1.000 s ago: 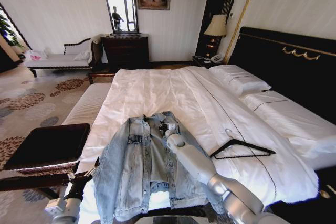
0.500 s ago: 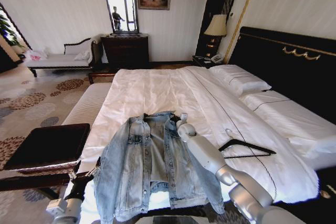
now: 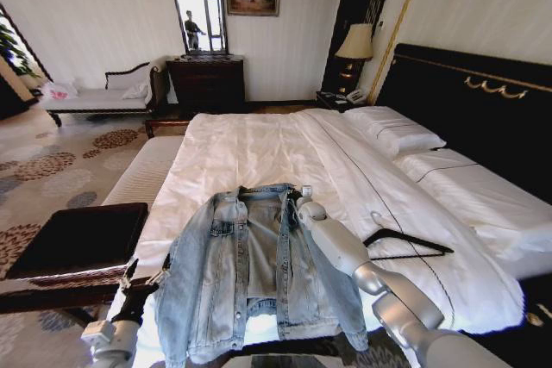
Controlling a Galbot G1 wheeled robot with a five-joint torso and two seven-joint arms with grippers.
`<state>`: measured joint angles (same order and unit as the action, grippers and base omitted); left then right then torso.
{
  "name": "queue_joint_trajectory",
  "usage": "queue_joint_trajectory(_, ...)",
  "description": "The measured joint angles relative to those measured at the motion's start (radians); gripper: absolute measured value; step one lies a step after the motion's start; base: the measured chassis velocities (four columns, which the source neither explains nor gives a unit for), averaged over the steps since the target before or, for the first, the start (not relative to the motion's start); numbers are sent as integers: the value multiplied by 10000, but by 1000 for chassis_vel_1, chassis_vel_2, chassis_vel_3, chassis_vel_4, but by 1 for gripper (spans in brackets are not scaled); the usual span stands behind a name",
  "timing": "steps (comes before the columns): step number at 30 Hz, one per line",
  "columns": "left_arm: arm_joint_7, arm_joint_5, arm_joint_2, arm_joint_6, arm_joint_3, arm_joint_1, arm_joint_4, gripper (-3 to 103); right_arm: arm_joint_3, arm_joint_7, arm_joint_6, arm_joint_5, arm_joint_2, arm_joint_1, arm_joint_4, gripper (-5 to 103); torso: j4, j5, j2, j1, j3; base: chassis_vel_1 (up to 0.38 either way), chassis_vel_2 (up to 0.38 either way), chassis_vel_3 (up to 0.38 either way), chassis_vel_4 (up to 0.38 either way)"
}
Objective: Pick up the clothes from the bed and hang them on the clothes hanger.
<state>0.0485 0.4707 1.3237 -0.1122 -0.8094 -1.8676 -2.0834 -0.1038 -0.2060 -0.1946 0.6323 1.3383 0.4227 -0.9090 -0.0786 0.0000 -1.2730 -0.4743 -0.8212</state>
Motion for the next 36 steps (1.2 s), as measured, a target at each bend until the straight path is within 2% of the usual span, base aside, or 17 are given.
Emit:
queue_joint_trajectory(2, -23, -65, -50, 29, 84, 48, -18, 100, 11, 37, 32, -69, 15, -20, 91, -1, 0, 0, 0, 0, 0, 0, 0, 0, 0)
queue_joint_trajectory(7, -104, -203, -57, 180, 412, 147, -233, 100, 103, 122, 112, -236, -92, 56, 53, 25, -1, 1, 1, 0, 0, 0, 0, 0, 0)
queue_joint_trajectory(8, -104, -203, -57, 180, 412, 147, -233, 100, 103, 122, 112, -236, -92, 56, 53, 25, -1, 1, 1, 0, 0, 0, 0, 0, 0)
queue_joint_trajectory(11, -103, -262, -40, 187, 469, 89, -279, 100, 171, 127, 117, -248, -337, 216, -289, 36, -1, 0, 0, 0, 1, 0, 0, 0, 0)
queue_joint_trajectory(13, -104, -268, -41, 187, 472, 82, -280, 100, 175, 128, 118, -247, -381, 244, -345, 36, -1, 0, 0, 0, 1, 0, 0, 0, 0)
queue_joint_trajectory(14, -104, -273, -69, 188, 483, 69, -279, 100, 184, 127, 118, -287, -636, 389, -646, 47, 0, 1, 0, 0, 1, 0, 0, 0, 0)
queue_joint_trajectory(16, -104, -273, -133, 189, 522, 80, -281, 100, 267, 81, 116, -295, -929, 544, -1006, 57, -2, 2, 0, 0, 1, 0, 0, 0, 0)
queue_joint_trajectory(18, -104, -267, -162, 205, 560, 88, -288, 100, 330, 45, 112, -296, -1090, 613, -1196, 57, 0, 2, 0, 0, 1, 0, 0, 0, 0)
queue_joint_trajectory(21, -144, -240, -372, 289, 809, 223, -229, 100, 581, -61, 87, -283, -1757, 845, -2027, 74, 0, 5, 0, 0, 1, 0, 0, 0, 0)
queue_joint_trajectory(22, -144, -240, -372, 289, 809, 223, -229, 100, 581, -61, 87, -283, -1757, 845, -2027, 74, 0, 5, 0, 0, 1, 0, 0, 0, 0)
queue_joint_trajectory(25, -320, -160, -672, 488, 1330, 689, -12, 100, 788, -192, 34, -109, -2565, 1214, -3273, 90, -3, 1, -1, 0, 1, 0, 0, 0, 0)
queue_joint_trajectory(26, -320, -160, -672, 488, 1330, 689, -12, 100, 788, -192, 34, -109, -2565, 1214, -3273, 90, -3, 1, -1, 0, 1, 0, 0, 0, 0)
queue_joint_trajectory(29, -538, -46, -1074, 752, 1846, 1499, 359, 100, 1091, -401, -113, 356, -3167, 1954, -4838, 100, -2, 0, -2, 0, 1, 0, 0, 0, 0)
queue_joint_trajectory(35, -865, 684, -1511, 1251, 2391, 2755, 1206, 100, 1487, -522, -247, 623, -3631, 3226, -6412, 100, -1, 3, -1, 0, 1, 0, 0, 0, 0)
queue_joint_trajectory(36, -945, 853, -1620, 1342, 2566, 3140, 1521, 103, 1573, -523, -268, 640, -3706, 3510, -6695, 100, -1, 3, -2, 0, 1, 0, 0, 0, 0)
